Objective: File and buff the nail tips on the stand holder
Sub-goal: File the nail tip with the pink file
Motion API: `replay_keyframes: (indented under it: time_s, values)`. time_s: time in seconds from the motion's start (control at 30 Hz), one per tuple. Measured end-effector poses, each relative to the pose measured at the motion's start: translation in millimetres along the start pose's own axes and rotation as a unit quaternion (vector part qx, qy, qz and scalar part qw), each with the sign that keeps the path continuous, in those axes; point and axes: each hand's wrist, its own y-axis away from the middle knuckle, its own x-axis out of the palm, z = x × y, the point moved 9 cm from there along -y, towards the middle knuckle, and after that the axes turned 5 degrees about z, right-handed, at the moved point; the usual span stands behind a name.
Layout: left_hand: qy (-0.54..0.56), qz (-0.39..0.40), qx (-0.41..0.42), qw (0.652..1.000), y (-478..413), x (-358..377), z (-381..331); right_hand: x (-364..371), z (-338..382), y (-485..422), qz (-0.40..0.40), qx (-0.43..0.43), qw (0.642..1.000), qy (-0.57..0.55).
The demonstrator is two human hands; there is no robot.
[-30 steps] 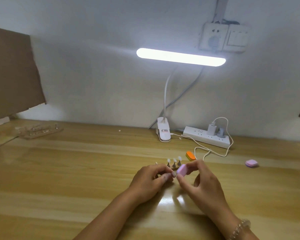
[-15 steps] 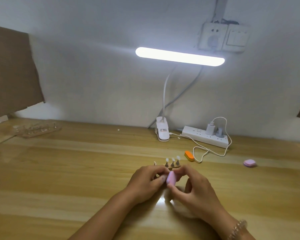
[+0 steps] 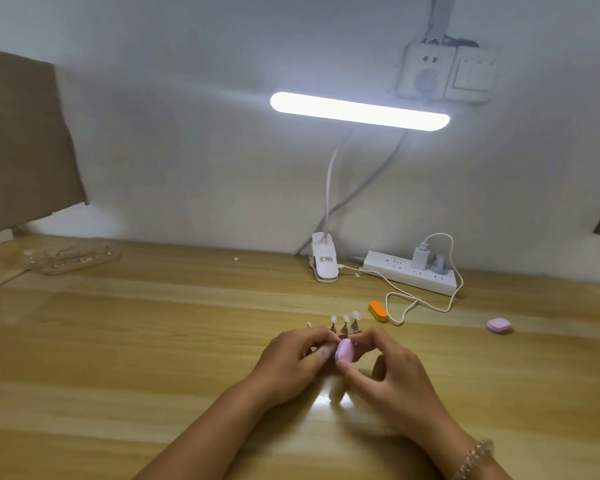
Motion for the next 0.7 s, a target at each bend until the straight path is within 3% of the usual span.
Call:
replay_keyframes:
  time_s: [0.13,0.3,0.47,0.7]
  values:
    - [0.004,0.009,-0.004,1.0,-1,4,-1,-16,-11,-2,-0.066,0.037,0.997,0.011]
    - [-0.009,0.004,-0.005,1.0,-2,2,2,-3,7,2,-0.016,-0.016,0.999,0.025]
    - [0.004,0.008,0.01,1.0,-1,3,0,-5,-1,0,-0.035,-0.002,0.998,0.047]
    - [0.042,-0.001,-0.001,0.999,0,3,-1,-11,-7,-1,-0.066,0.018,0.998,-0.01]
